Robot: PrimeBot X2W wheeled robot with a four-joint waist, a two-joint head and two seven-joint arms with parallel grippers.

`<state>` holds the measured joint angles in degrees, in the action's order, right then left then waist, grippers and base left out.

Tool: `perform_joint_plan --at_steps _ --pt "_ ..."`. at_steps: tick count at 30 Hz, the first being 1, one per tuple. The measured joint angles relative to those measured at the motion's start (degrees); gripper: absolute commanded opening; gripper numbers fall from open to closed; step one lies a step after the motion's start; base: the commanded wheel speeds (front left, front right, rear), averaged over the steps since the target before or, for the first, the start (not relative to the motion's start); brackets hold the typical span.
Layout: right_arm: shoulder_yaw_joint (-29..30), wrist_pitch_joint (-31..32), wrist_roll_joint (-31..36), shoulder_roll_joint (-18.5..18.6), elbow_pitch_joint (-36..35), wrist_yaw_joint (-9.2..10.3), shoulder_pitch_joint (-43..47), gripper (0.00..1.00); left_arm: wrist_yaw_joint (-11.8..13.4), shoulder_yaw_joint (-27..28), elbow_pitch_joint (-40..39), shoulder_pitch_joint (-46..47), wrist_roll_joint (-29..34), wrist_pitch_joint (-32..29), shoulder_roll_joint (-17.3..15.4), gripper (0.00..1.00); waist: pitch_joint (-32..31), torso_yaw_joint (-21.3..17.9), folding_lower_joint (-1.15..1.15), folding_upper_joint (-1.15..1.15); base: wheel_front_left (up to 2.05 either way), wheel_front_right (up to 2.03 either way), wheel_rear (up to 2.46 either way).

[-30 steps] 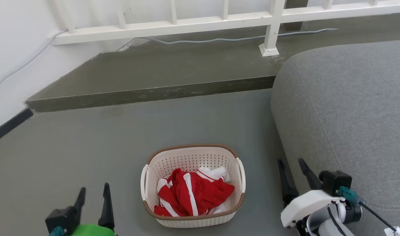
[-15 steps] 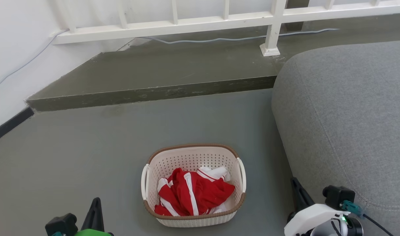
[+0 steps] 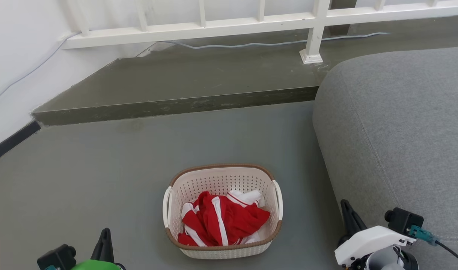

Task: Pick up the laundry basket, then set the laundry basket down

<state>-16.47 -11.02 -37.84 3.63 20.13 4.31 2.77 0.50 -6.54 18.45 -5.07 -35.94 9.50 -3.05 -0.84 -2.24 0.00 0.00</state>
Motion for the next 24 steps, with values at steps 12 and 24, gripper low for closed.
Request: perform_joint_plan --at_steps 12,24 --pt "3.0 2.1 -7.3 -0.1 -0.7 -1.45 -0.3 0.0 -1.0 1.6 0.0 0.9 -7.0 -2.5 0.1 0.0 0.1 0.3 0.0 0.0 0.0 0.0 0.0" --pt "6.0 4.5 -15.1 -0.1 -1.2 -2.82 -1.2 0.0 -1.6 3.2 -0.3 2.3 -14.6 -4.8 0.2 0.0 0.3 0.6 0.0 0.0 0.0 0.0 0.0"
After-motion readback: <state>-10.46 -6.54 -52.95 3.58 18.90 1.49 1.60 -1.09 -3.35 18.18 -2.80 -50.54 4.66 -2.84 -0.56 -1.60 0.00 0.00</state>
